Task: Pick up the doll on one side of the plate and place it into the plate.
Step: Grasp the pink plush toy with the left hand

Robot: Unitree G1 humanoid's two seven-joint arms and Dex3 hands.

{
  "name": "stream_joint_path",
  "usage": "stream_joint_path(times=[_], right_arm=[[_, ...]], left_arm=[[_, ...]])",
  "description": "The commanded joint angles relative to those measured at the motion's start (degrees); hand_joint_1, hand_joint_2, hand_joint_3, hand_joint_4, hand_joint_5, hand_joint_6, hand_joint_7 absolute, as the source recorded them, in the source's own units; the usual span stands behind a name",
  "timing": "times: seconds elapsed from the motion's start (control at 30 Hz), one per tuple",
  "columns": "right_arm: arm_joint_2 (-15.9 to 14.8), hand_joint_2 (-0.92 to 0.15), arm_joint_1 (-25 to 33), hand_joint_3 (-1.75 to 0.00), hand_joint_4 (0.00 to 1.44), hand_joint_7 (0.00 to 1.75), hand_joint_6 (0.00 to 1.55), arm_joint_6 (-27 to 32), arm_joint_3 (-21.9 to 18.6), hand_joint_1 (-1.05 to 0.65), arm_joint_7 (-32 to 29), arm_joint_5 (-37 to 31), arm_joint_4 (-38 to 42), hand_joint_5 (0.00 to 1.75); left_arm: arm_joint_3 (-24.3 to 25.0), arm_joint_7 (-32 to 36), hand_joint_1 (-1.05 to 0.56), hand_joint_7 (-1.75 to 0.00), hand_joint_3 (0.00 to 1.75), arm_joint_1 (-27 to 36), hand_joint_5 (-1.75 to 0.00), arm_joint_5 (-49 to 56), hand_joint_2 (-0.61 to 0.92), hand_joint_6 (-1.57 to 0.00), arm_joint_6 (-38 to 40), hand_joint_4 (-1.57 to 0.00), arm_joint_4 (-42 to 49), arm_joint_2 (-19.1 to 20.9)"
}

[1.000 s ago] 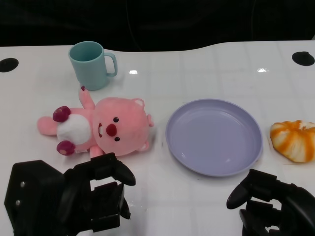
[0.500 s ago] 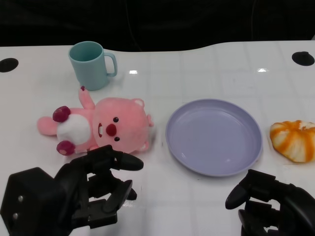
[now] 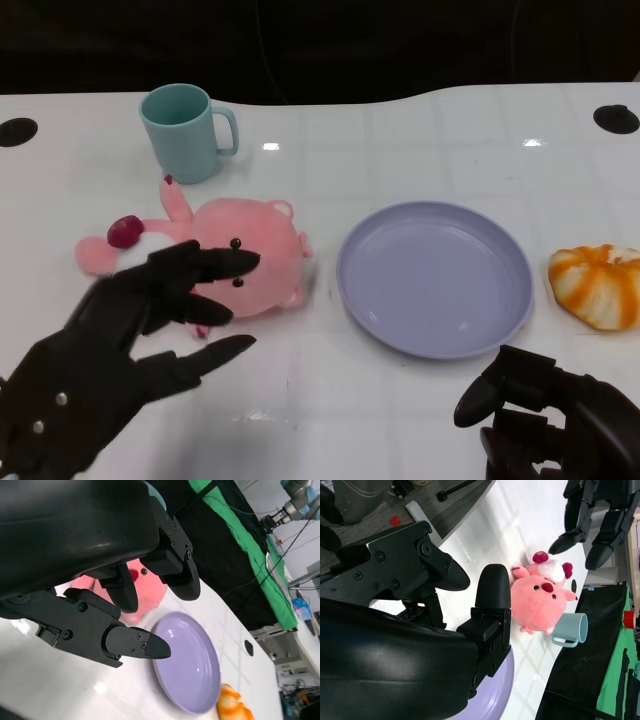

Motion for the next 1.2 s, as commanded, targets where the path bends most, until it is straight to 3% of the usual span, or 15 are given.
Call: stream_joint_path(times=[0.03,0.2,0.33,0.5,0.9,1.2], right_arm=[[-0.5,-0.65,0.5,-1.06,0.64,1.43,0.49,0.2,-0.6,-0.1,-0.1,0.3,-0.4,1.75],[-0.6,-0.66,0.6,-1.05,0.64,1.42,0.49,-0.3,-1.0,-0.09,0.4,0.6,0.1,1.75],[-0.7,-0.65,0.6,-1.06,0.65,1.42,0.5,0.2,-1.3,-0.09,0.4,0.5,-0.1,1.75],[-0.8,-0.66,0.7,-1.06,0.66,1.42,0.5,0.1,-1.3,-0.1,0.2,0.1,-0.2,1.75],[-0.8,-0.66,1.1,-1.05,0.66,1.42,0.49,0.8,-1.1,-0.11,-0.3,0.1,-1.2,1.75],[-0.7,-0.67,1.5,-1.05,0.65,1.43,0.49,1.4,-1.1,-0.1,-0.3,0.6,-1.9,1.75]], left_arm=[[0.8,-1.1,-0.48,-0.26,0.09,-2.1,-0.94,3.4,0.92,-0.4,-1.5,-0.22,0.3,3.8],[-1.5,-1.7,-0.57,-0.18,0.09,-5.1,-0.86,15.0,0.92,-0.34,-0.7,-0.11,0.1,10.2],[-3.5,-2.6,-0.6,-0.07,0.04,-8.6,-0.66,22.4,0.92,-0.34,-0.5,-0.08,1.7,13.0],[-6.1,-3.0,-0.63,-0.03,0.03,-13.3,-0.61,32.1,0.92,-0.33,-1.3,-0.06,5.9,15.8],[-12.3,-12.2,-0.7,-0.01,0.04,-23.0,-0.43,43.8,0.92,-0.19,0.2,0.0,16.1,18.1],[-16.9,-14.0,-0.68,-0.01,0.0,-29.8,-0.37,46.2,0.9,-0.22,0.2,-0.03,27.8,15.0]])
